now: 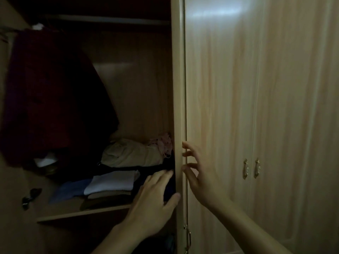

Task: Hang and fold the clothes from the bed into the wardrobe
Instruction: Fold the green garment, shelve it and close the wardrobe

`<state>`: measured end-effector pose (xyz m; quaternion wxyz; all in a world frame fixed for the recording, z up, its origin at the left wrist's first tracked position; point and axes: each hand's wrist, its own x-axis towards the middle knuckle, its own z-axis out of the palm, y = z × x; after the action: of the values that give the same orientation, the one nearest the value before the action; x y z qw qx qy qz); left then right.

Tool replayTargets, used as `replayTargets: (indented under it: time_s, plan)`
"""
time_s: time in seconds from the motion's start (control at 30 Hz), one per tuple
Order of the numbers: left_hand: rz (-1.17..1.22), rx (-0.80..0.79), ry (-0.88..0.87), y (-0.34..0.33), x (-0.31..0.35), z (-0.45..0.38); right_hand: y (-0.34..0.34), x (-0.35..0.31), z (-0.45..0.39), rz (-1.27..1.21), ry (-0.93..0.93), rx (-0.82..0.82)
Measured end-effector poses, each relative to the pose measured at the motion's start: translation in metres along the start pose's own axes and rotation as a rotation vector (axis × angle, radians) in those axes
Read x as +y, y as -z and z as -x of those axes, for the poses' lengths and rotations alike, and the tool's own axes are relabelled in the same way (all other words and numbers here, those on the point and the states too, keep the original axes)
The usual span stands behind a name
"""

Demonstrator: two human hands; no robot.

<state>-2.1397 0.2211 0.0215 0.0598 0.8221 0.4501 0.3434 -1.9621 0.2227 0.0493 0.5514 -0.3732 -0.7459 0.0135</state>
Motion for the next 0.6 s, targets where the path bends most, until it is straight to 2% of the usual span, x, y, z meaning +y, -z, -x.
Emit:
replayTargets:
  time_s: [0.17, 0.37, 0.6]
  plan:
    - [0.017, 0.055, 0.028, 0.017, -0.037, 0.003, -0.040, -0.006, -0.023, 0.085, 0.057, -0.034]
    - [0.023, 0.044, 0.127, 0.043, -0.096, 0.002, -0.093, -0.010, -0.068, 0.309, 0.006, -0.096]
    - [0.027, 0.005, 0.158, 0.071, -0.168, -0.022, -0.165, 0.000, -0.112, 0.463, -0.061, -0.123]
